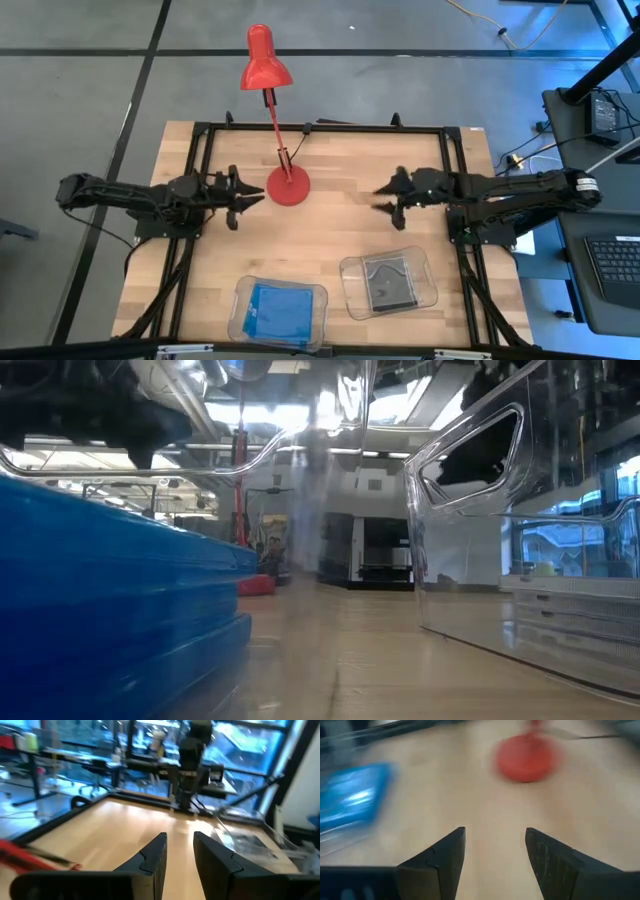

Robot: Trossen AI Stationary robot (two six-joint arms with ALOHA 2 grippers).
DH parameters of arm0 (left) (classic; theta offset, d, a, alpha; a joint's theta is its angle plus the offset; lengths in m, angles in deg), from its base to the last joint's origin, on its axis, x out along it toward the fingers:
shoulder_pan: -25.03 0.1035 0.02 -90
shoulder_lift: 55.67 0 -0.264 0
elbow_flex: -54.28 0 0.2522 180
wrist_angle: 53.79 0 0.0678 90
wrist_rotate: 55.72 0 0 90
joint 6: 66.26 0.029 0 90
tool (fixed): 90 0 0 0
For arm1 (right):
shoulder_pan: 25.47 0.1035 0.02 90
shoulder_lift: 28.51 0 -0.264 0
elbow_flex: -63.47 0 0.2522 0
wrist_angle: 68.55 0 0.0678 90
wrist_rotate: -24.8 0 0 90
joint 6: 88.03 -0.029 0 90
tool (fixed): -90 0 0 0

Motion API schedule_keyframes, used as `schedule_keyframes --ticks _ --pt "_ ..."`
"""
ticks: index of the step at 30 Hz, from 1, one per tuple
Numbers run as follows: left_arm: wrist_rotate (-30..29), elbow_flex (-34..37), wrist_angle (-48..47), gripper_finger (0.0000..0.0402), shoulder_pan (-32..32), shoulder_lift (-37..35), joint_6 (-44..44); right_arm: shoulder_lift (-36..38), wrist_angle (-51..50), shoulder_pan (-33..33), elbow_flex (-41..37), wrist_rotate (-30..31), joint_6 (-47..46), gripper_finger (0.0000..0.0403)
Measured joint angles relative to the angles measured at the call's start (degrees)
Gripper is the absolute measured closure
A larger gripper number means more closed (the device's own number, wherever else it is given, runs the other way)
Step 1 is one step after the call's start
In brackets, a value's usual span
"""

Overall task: Pick & place jewel cases by type
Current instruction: Return to Home Position

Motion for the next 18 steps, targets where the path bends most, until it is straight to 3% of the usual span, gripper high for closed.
schedule_keyframes --ticks 5,7,16,18 --pt "0.10 4.20 -0.72 0.0310 3.05 -5.76 -1.06 5.19 1.18 0.18 -2.97 25.46 0.69 0.0192" --pt "1.29 4.84 -2.00 0.0308 3.83 -7.20 -1.06 6.87 1.63 0.20 -4.15 32.15 0.61 0.0192" --pt "2.63 6.85 -5.27 0.0310 6.93 -9.46 -1.33 14.25 7.56 0.20 -14.92 39.46 -0.91 0.0192" --pt "3.59 6.85 -5.24 0.0310 7.74 -9.46 -1.41 16.34 9.00 0.22 -17.44 38.32 -0.75 0.0192"
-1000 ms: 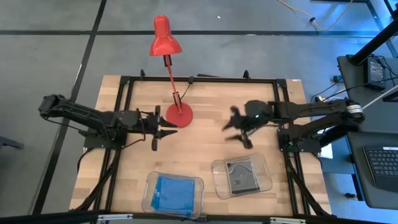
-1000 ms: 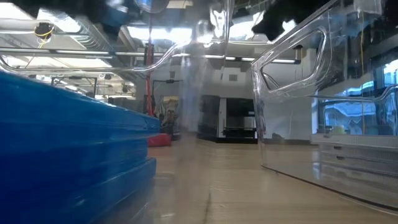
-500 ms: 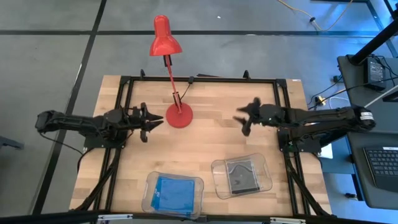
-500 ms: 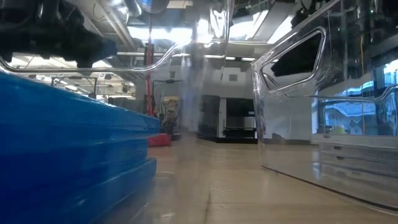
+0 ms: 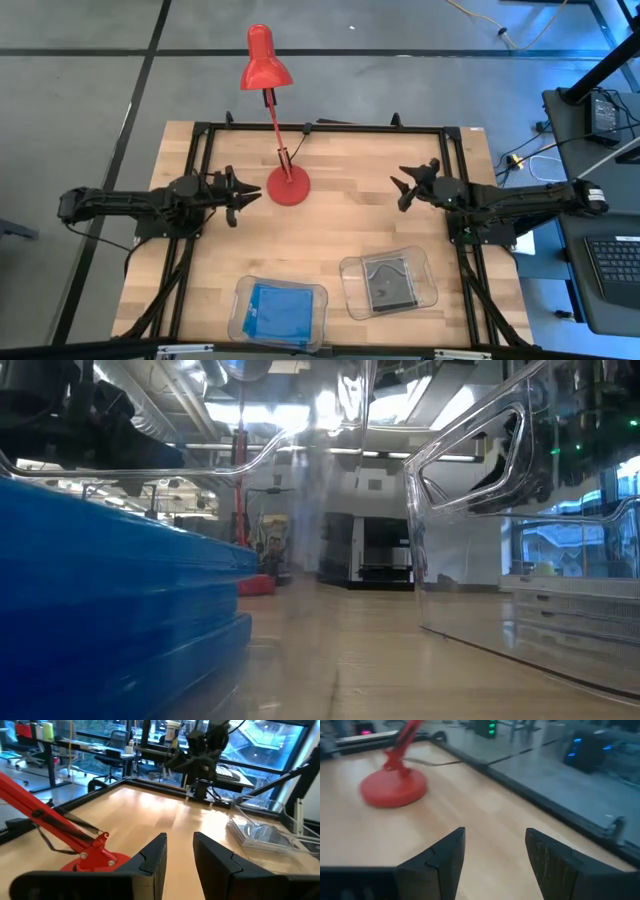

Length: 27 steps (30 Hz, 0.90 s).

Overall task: Pick & place jewel cases by type
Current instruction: Return to Home Position

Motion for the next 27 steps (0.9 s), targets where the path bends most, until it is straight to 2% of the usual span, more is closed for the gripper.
schedule_keyframes --ticks 8,13,19,27 --pt "1.97 0.00 -0.06 0.0310 2.99 0.00 0.02 10.63 -0.08 0.00 -5.71 -9.70 4.17 0.0192" --pt "2.42 0.00 -0.04 0.0310 4.66 0.00 0.61 18.76 -0.50 0.00 -8.70 -10.86 6.25 0.0192" --pt "2.78 0.00 -0.02 0.0310 5.95 0.02 2.07 29.30 -6.14 0.00 -11.15 -11.18 6.09 0.0192" --pt "3.38 0.00 -0.36 0.0310 6.31 0.08 2.09 38.65 -8.49 0.00 -10.40 -20.81 7.71 0.0192"
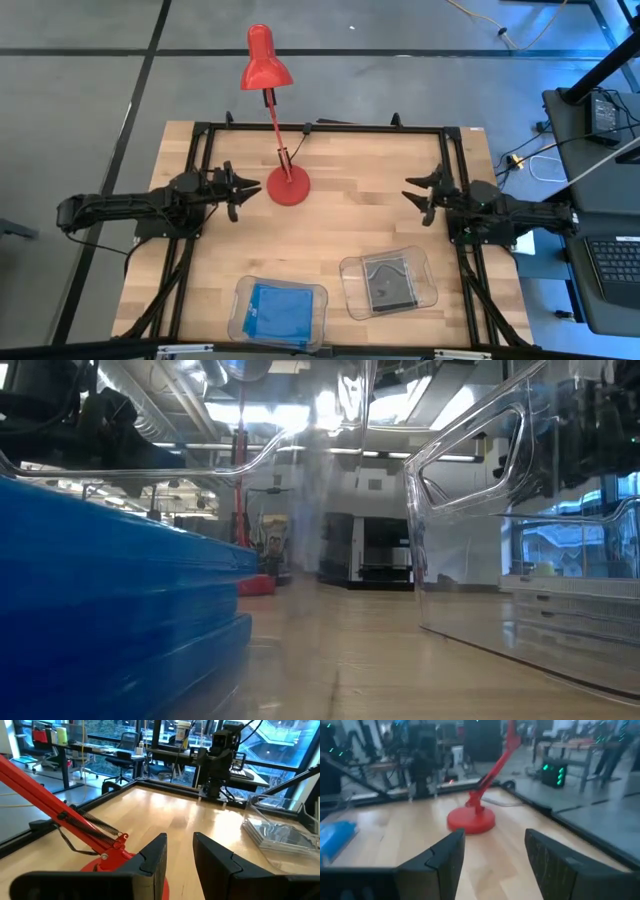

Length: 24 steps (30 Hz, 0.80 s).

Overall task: Pick & place jewel cases by type
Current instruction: Return to Home Position

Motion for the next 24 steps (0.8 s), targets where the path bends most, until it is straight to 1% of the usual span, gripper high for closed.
schedule_keyframes --ticks 5,7,11,19,21,24 --pt "0.04 0.00 -1.07 0.0310 -0.18 0.36 -0.04 -0.04 -2.63 0.00 0.52 -0.39 -0.12 0.0192" --pt "0.03 0.00 -1.01 0.0310 -0.18 0.40 -0.01 -0.07 -3.25 0.00 0.57 -0.30 1.21 0.0192" --pt "0.04 0.00 -0.98 0.0310 -0.19 0.40 -0.01 -0.10 -3.39 0.00 0.59 -0.20 4.35 0.0192" --pt "-0.36 0.00 0.10 0.0310 -0.17 0.32 0.18 -0.10 -3.37 0.00 0.59 -0.20 4.43 0.0192" --pt "-0.33 0.00 1.40 0.0310 0.02 -0.41 1.28 -0.10 -3.37 0.00 0.59 -0.19 4.42 0.0192" --pt "-0.09 0.00 1.96 0.0310 0.37 -3.08 0.66 -0.10 -3.35 0.00 0.59 -0.20 4.44 0.0192"
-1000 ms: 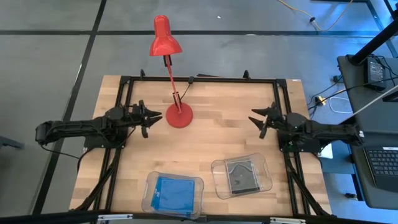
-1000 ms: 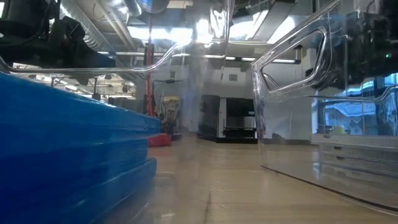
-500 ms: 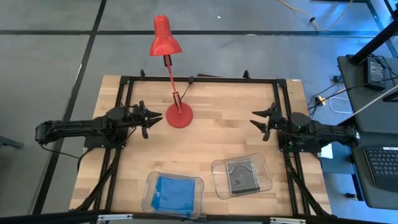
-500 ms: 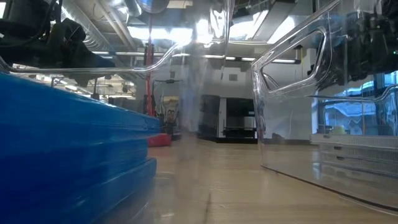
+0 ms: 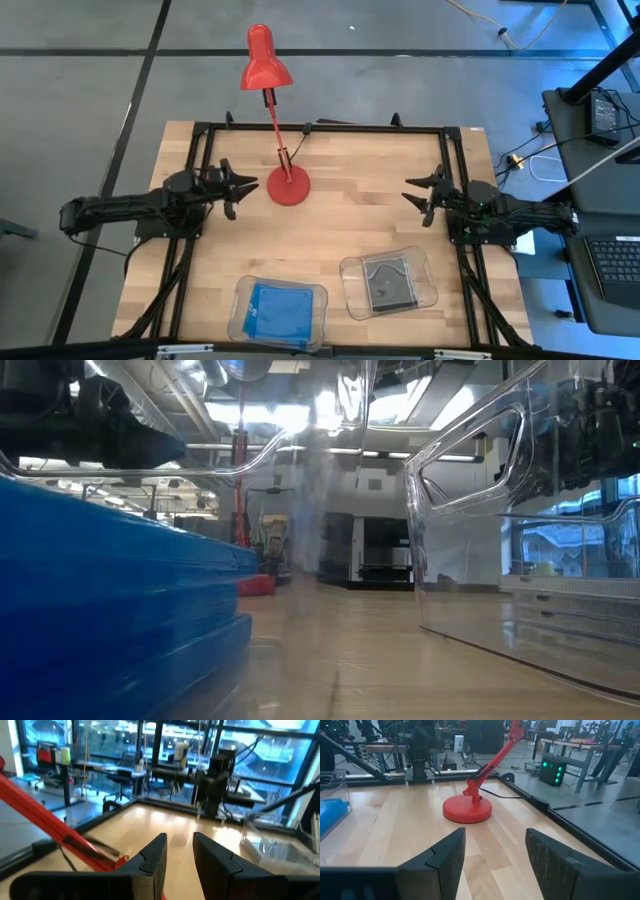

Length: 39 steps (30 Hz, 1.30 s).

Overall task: Pick & place jewel cases by type
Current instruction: Return to Home Position

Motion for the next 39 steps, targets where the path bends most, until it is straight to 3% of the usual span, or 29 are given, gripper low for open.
schedule_keyframes --ticks 9,39 --pt "-5.34 0.00 -10.92 0.0310 0.00 -8.70 -0.69 0.00 0.01 0.00 0.00 0.02 -0.17 0.0192" --pt "-5.86 0.00 -11.43 0.0310 0.00 -8.80 -0.69 0.00 0.05 0.00 0.02 0.04 -0.13 0.0192"
